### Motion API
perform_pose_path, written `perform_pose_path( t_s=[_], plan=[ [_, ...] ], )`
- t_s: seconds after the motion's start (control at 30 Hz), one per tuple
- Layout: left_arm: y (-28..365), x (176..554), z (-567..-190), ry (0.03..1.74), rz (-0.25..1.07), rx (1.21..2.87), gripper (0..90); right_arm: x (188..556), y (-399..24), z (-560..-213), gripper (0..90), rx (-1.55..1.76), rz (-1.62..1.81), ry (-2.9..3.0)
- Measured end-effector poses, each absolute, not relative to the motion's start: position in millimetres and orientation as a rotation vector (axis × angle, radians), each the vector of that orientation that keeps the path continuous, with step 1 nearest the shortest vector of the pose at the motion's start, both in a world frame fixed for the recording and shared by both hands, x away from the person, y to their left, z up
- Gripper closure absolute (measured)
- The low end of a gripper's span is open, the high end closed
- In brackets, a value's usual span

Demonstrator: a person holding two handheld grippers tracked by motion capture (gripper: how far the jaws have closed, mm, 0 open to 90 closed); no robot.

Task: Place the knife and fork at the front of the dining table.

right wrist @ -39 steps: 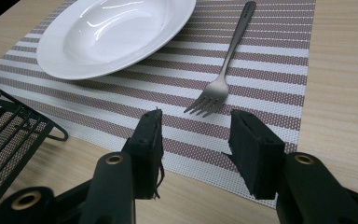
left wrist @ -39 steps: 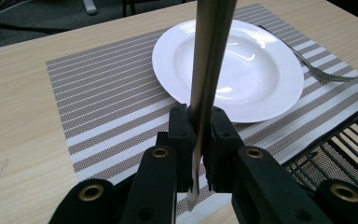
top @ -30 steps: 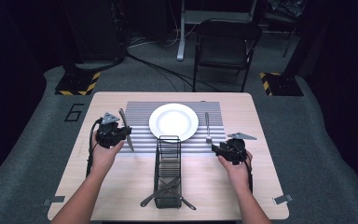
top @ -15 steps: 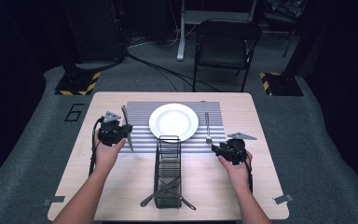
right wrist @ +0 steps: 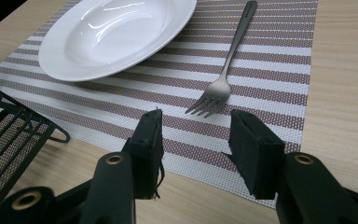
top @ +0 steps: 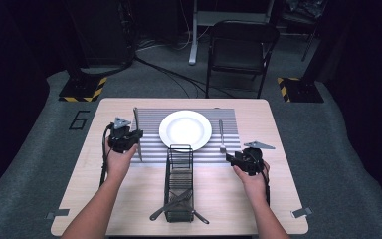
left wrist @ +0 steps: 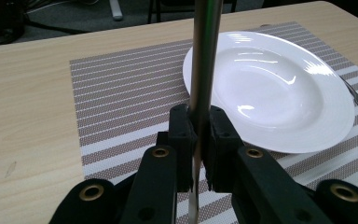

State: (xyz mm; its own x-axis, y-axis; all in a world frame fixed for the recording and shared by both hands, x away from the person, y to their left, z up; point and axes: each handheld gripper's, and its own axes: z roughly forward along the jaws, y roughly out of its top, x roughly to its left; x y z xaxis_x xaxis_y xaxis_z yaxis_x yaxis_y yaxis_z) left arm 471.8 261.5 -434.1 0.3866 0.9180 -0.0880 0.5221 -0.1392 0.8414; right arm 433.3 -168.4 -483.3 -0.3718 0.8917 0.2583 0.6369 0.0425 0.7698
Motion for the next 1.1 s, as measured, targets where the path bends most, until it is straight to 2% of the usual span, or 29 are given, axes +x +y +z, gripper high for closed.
perform_pose_path(
  t_s=[0.6, 0.83, 1.1],
  plan=[
    [255.9, 492.3, -450.7, 1.267, 0.600, 1.734, 82.5, 434.6, -171.7, -483.9, 54.0, 1.563, 1.247, 2.025],
    [256.2, 503.2, -457.8, 1.324, 0.593, 1.687, 82.5, 435.8, -173.8, -483.8, 53.9, 1.563, 1.252, 2.016],
    [257.0, 514.4, -473.1, 1.385, 0.572, 1.719, 82.5, 436.5, -175.8, -483.1, 54.0, 1.570, 1.260, 2.008]
  ],
)
